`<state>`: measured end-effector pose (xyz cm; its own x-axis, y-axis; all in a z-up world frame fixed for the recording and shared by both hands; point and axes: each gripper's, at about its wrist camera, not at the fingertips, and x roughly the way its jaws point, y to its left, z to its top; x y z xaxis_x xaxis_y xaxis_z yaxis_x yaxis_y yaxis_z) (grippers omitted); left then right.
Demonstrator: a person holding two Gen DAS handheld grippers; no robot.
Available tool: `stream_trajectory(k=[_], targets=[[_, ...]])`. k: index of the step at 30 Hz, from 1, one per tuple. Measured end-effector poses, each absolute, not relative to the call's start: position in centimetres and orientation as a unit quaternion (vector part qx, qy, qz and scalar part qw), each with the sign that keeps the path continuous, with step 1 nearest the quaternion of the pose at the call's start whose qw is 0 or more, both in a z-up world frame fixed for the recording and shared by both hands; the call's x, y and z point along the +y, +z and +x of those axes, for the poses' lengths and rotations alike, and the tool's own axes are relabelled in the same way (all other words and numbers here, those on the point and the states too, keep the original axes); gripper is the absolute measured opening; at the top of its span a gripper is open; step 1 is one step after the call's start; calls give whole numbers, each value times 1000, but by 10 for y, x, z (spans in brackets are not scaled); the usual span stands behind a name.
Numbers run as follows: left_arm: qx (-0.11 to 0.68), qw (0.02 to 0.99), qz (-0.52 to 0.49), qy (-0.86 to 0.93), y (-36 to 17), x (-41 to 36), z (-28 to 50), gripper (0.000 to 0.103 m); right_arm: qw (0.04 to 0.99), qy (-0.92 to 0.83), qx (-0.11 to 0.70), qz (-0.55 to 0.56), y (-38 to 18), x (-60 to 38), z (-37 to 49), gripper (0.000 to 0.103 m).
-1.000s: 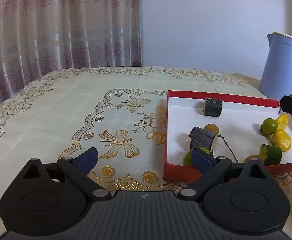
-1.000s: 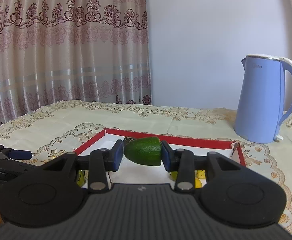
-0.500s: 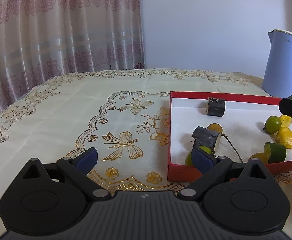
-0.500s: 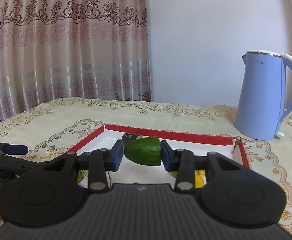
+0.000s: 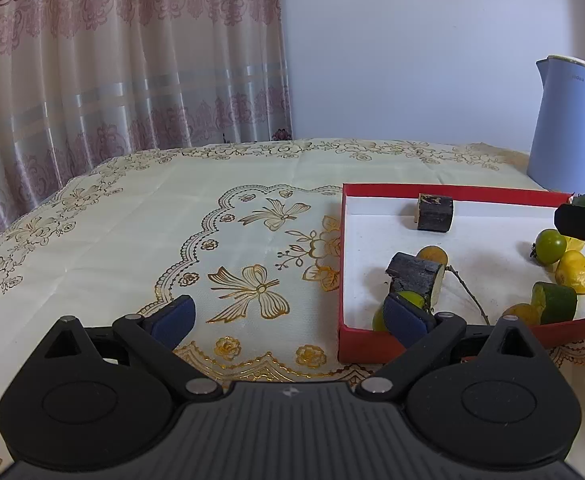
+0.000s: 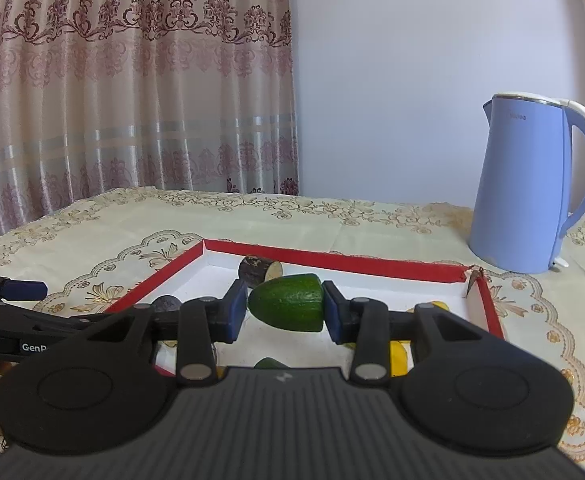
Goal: Organize fruits
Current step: 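Carry the green cucumber piece over the tray with the right gripper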
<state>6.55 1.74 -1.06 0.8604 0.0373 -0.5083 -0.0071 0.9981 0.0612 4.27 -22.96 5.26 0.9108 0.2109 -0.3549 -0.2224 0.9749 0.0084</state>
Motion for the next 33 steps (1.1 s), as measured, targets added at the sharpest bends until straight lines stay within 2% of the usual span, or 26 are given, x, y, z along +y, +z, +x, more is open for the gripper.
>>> stream_trajectory(k=[33], targets=[[264, 964, 28, 11, -11, 17, 65, 101, 974, 109, 199, -5, 45, -229, 53, 38]])
